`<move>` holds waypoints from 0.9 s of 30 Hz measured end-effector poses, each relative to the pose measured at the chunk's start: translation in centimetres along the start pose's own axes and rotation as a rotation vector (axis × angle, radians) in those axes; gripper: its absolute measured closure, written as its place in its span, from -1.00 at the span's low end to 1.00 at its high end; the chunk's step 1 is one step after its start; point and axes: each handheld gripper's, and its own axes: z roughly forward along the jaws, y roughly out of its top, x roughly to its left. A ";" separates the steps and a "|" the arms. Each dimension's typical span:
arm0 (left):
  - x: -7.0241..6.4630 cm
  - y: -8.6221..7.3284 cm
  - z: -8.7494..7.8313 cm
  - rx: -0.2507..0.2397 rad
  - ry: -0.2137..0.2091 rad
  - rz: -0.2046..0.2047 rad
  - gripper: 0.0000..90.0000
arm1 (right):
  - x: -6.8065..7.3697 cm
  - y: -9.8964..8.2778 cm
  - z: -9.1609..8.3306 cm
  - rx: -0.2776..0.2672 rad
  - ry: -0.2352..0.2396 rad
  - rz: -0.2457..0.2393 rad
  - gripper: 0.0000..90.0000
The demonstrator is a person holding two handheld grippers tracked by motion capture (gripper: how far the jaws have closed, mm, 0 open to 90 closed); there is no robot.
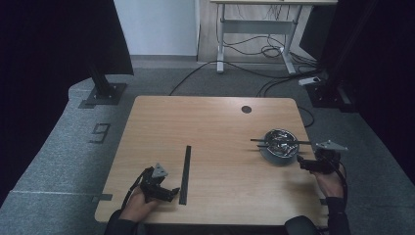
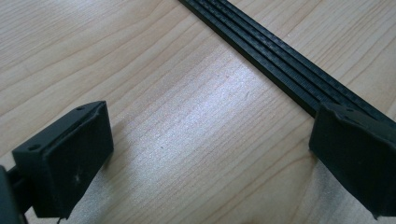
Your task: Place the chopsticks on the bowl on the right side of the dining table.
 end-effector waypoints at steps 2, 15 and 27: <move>0.0 0.0 0.0 0.000 0.000 0.000 -1.00 | 0.1 -0.4 -0.5 0.009 0.001 -0.007 -0.99; 0.0 0.0 0.0 0.000 0.000 0.000 -1.00 | 2.7 -2.1 -4.0 0.053 0.053 -0.055 -0.98; 0.0 0.0 0.0 0.000 0.000 0.001 -1.00 | 7.6 -1.9 -5.8 0.059 0.187 -0.146 -1.00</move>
